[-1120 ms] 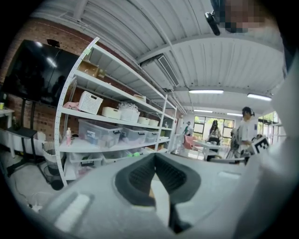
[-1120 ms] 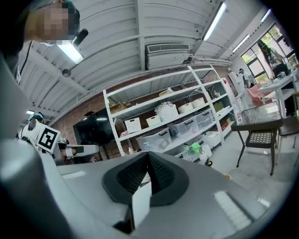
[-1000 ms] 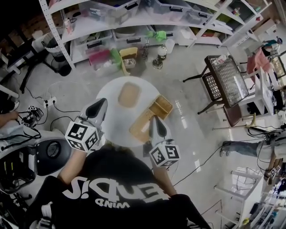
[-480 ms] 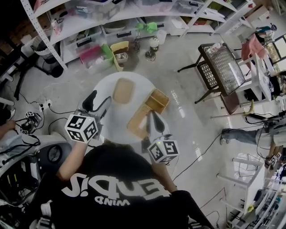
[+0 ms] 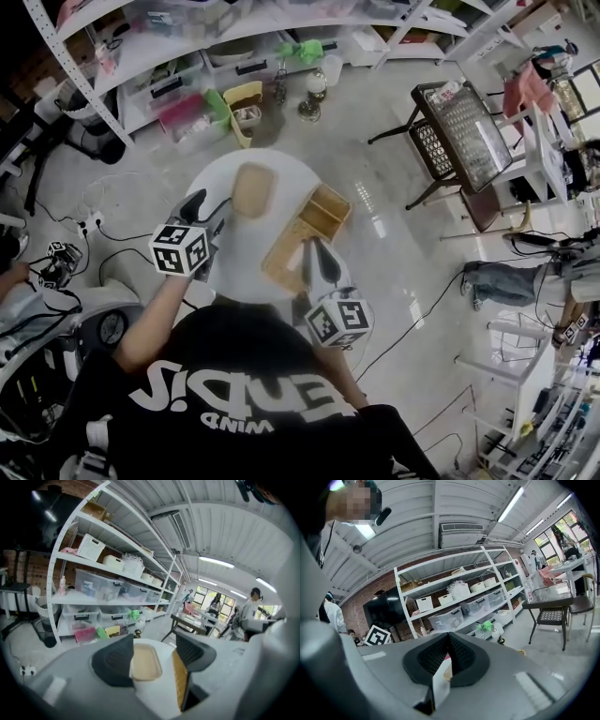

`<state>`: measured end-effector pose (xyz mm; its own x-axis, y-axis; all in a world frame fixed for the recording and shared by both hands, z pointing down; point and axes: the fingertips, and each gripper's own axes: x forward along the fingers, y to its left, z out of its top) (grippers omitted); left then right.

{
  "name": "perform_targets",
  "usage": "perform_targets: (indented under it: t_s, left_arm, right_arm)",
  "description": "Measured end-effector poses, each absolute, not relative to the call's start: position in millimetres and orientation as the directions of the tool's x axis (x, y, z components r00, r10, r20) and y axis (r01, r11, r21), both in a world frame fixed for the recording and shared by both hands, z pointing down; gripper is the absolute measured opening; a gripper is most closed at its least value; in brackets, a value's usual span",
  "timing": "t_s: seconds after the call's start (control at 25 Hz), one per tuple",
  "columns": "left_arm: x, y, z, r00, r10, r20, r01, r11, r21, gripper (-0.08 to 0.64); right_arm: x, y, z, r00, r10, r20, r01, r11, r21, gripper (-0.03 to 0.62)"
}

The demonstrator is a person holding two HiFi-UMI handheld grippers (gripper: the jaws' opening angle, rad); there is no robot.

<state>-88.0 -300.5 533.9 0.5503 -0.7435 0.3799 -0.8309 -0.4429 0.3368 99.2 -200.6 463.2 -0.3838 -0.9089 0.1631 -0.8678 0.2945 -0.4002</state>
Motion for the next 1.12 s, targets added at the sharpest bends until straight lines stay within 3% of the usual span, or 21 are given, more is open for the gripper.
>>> perform_targets:
  t_s: [0.56, 1.12]
  left_arm:
    - [-77, -346, 640, 0.541, -0.62, 0.568, -0.841, -0.401, 0.363, 0.267]
    - [-68, -363, 714, 0.529, -0.529, 0.663, -0.848, -0.349, 0.398, 0.233]
  right_arm:
    - [108, -218, 479, -0.362, -0.9, 0.245, -0.882, 0.245, -0.404, 0.0]
    - [121, -220, 501, -0.32, -0.898, 0.302, -0.886, 0.17, -0.431, 0.0]
